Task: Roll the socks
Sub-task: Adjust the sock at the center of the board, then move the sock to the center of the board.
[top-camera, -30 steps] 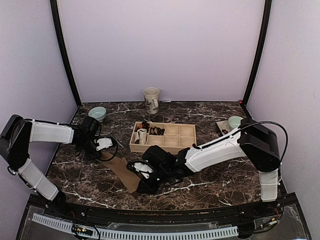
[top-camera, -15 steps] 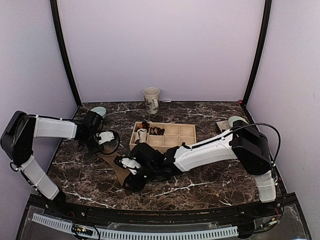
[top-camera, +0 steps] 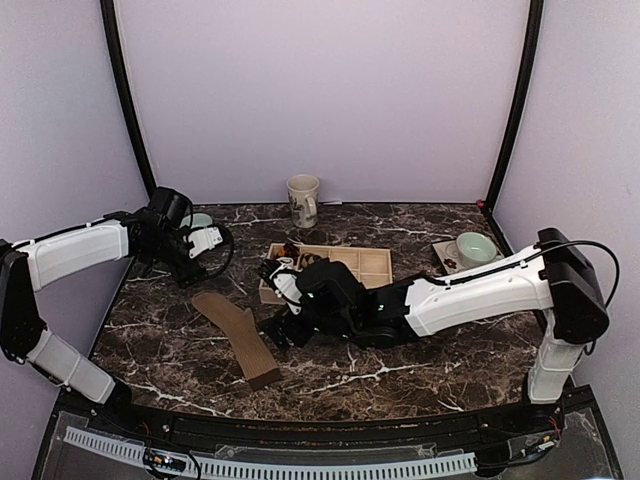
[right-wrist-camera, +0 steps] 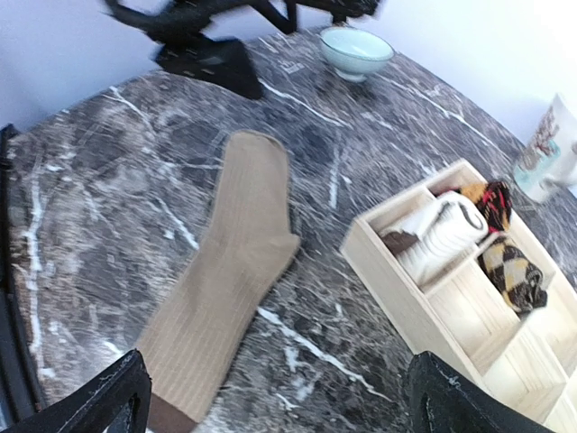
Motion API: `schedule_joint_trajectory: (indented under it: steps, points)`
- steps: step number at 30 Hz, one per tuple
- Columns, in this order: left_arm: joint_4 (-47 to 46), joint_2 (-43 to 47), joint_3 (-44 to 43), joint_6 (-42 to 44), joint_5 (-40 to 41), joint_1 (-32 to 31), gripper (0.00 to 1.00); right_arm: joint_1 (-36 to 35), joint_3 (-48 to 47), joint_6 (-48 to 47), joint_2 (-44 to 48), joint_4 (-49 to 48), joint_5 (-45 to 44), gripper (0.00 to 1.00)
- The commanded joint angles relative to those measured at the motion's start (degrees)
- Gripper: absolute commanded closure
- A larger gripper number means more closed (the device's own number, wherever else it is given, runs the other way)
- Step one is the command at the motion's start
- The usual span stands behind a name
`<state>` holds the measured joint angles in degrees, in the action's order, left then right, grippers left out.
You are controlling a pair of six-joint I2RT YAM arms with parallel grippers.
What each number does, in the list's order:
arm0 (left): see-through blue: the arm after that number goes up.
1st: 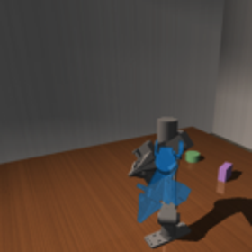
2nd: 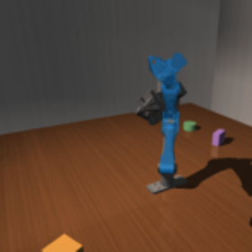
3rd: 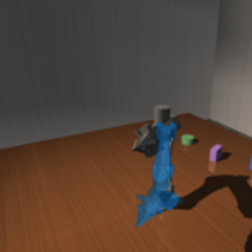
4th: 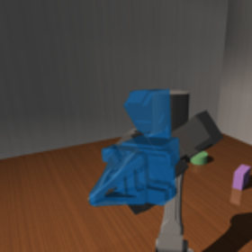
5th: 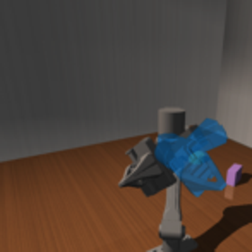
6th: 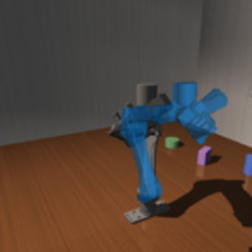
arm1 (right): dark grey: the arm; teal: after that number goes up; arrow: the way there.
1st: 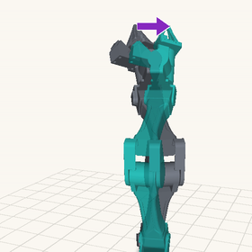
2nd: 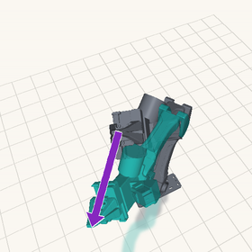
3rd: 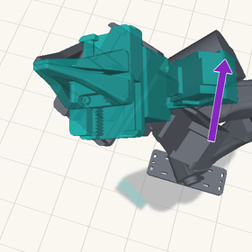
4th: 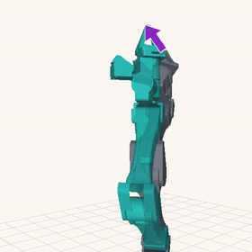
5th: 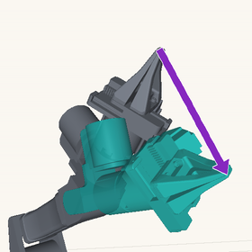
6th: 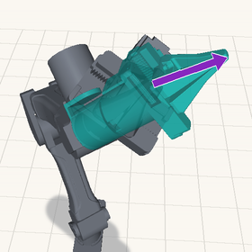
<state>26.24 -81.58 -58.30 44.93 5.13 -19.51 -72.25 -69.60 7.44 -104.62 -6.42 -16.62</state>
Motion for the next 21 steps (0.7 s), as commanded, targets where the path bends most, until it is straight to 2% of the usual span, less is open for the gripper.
schedule_joint_trajectory:
  steps: [1,4,10,14,18,21]
  points:
    - [5.05,2.28,2.27,-0.65,-3.14,0.42,0.19,1.09,1.65,0.94,-1.97,-1.13,-4.71,0.0]
    - [6.48,3.09,2.47,-1.08,-4.24,0.43,0.19,1.12,4.9,2.2,-1.44,-6.2,-6.8,0.0]
    - [10.5,4.41,2.48,-1.04,-7.41,0.52,0.17,1.1,4.75,-3.27,-0.99,-3.74,-8.28,0.0]
    - [10.29,5.02,3.83,-0.73,-7.2,0.56,0.17,1.06,6.43,-9.47,0.13,-3.09,-4.34,0.0]
    - [9.99,4.73,4.89,-0.81,-7.44,0.53,0.16,1.11,6.6,-11.59,0.26,-0.72,-2.05,0.0]
    - [10.59,4.36,4.13,-1.55,-8.07,0.53,0.16,1.07,7.35,-12.08,0.86,-0.79,-3.45,0.0]
